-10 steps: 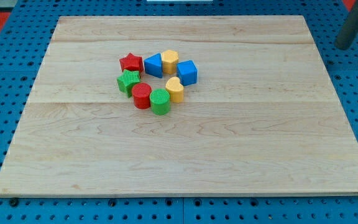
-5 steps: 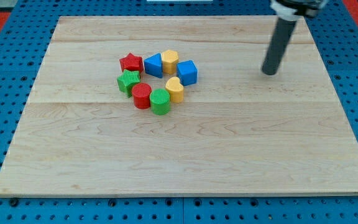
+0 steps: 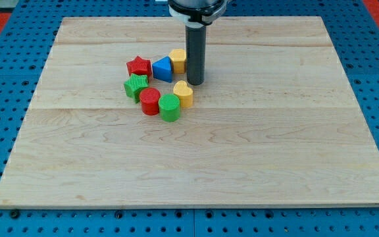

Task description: Move the blue cube and yellow hexagon up a bit

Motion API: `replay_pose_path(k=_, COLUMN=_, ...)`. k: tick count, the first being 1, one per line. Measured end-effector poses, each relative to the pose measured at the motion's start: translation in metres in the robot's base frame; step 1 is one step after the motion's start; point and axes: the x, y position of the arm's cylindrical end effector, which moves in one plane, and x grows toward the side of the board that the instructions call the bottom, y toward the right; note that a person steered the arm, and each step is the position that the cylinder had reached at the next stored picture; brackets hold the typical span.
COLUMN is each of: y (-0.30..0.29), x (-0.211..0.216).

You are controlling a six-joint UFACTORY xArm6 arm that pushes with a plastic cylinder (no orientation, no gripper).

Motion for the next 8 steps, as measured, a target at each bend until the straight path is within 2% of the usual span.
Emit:
replay_pose_path(k=2, y=0.012, x=0.005)
replay_pose_path(k=5, y=0.026, x=-0.029)
replay_pose_path(k=6, y=0.041, x=-0.010)
replay_pose_path(k=8, y=0.073, x=-0.006)
